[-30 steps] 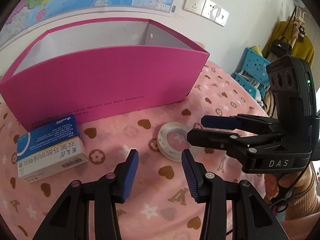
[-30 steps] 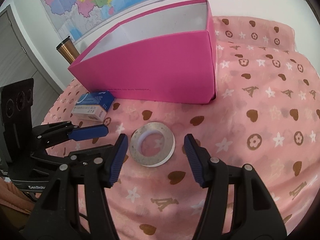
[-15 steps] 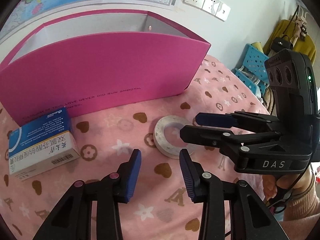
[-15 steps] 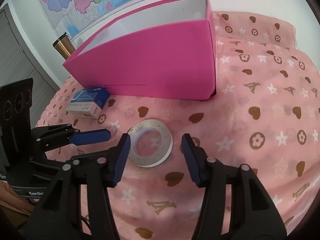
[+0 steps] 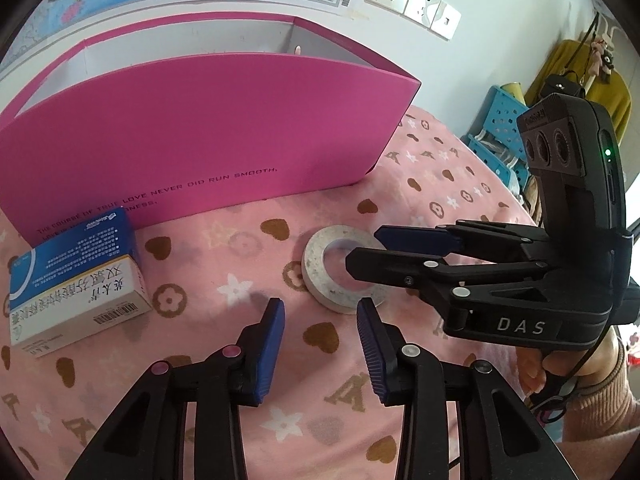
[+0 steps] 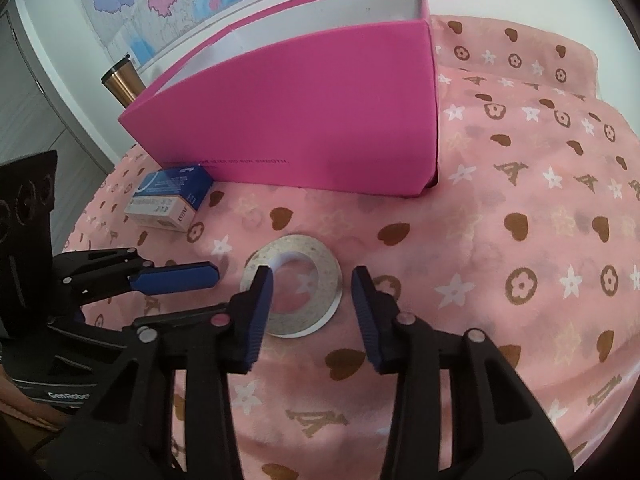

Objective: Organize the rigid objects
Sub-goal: 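Close the right tool on the rim of the white tape roll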

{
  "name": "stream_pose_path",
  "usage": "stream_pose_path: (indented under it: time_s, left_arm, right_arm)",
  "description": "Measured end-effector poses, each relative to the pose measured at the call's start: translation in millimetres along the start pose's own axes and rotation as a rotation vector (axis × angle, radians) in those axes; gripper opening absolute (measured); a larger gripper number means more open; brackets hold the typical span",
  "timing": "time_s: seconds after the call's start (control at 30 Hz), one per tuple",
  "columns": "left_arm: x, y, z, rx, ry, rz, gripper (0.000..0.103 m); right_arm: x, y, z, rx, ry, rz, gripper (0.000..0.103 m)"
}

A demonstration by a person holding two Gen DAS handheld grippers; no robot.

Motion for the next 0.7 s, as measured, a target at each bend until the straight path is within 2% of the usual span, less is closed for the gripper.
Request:
stream_pose_path:
  time_s: [0.23,0.37,0.7]
  left_arm:
    - [1.6,-0.2,-0.7,-0.007,-0.015,-0.005,0.037]
    - [3.3,-0.6,0.6,-0.008,-0.020,-0.008,0.037]
    - [4.4,-1.8,3.1,-0.007,-0.028,-0.015,0.037]
  right_arm:
    - [2.4,-0.2,-1.8,-0.039,-0.050,0.001,0.033]
    - [2.7,-0.7,-0.8,-0.056,-0.086,0.001,0.023]
    - [0.5,-0.5,3.0,-0.033,-0.075,0.013,0.017]
Point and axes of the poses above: each gripper's, at about its wrist camera, not at the fingertips, and x roughly the way its jaws point, z to its right, y to its top, the point moved 5 cm from there along x, roughly the way its jaws point, and after that the axes turned 8 degrees about -y, right-handed, at the moved point
